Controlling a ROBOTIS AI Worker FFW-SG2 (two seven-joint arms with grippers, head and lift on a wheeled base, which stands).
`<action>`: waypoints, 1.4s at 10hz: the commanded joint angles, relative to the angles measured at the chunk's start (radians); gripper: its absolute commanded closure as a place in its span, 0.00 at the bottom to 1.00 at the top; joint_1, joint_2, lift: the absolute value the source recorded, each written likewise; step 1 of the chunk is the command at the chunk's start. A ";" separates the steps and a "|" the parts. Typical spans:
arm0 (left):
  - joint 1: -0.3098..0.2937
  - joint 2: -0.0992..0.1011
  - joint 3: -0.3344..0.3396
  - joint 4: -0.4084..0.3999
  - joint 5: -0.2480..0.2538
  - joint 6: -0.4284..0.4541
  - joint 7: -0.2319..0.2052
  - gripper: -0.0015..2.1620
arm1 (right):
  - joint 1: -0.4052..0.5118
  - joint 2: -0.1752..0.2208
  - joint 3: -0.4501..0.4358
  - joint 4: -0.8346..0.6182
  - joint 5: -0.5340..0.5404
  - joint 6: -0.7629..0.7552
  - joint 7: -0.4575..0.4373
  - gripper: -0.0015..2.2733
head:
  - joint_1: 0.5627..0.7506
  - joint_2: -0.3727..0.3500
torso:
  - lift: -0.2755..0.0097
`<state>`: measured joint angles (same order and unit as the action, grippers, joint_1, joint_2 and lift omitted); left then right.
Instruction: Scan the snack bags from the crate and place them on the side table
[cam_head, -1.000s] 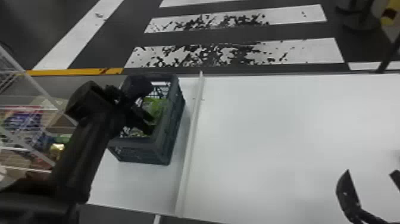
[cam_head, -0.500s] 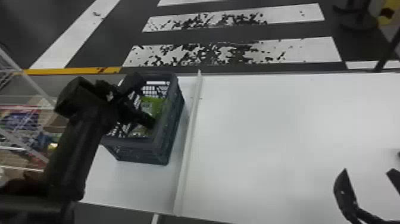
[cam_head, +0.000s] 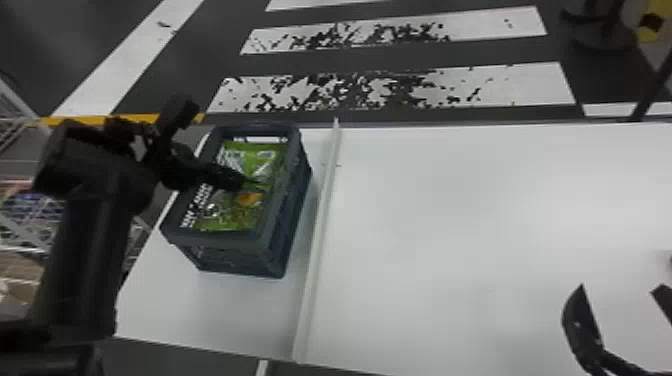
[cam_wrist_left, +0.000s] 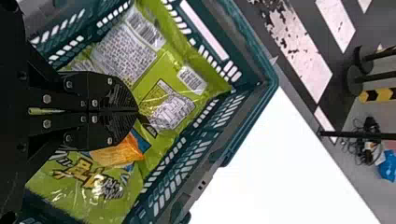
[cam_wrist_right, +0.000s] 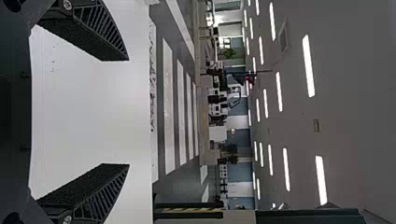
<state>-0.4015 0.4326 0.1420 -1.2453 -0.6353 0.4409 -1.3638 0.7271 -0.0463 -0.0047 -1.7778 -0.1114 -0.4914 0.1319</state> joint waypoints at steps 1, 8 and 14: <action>0.006 0.020 0.034 -0.022 0.046 0.025 -0.015 0.99 | -0.002 0.000 0.002 -0.002 0.001 0.003 0.000 0.03 | 0.70 0.83 | 0.64; 0.003 0.049 0.117 -0.062 0.187 0.080 -0.072 0.99 | -0.009 -0.001 0.002 -0.002 -0.001 0.012 0.000 0.03 | 0.70 0.87 | 0.64; 0.030 0.038 0.182 -0.240 0.333 0.301 -0.075 0.99 | -0.012 0.000 0.002 -0.002 -0.001 0.015 -0.002 0.03 | 0.70 0.86 | 0.64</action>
<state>-0.3739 0.4745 0.3195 -1.4420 -0.3230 0.6909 -1.4389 0.7148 -0.0468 -0.0031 -1.7794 -0.1120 -0.4762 0.1304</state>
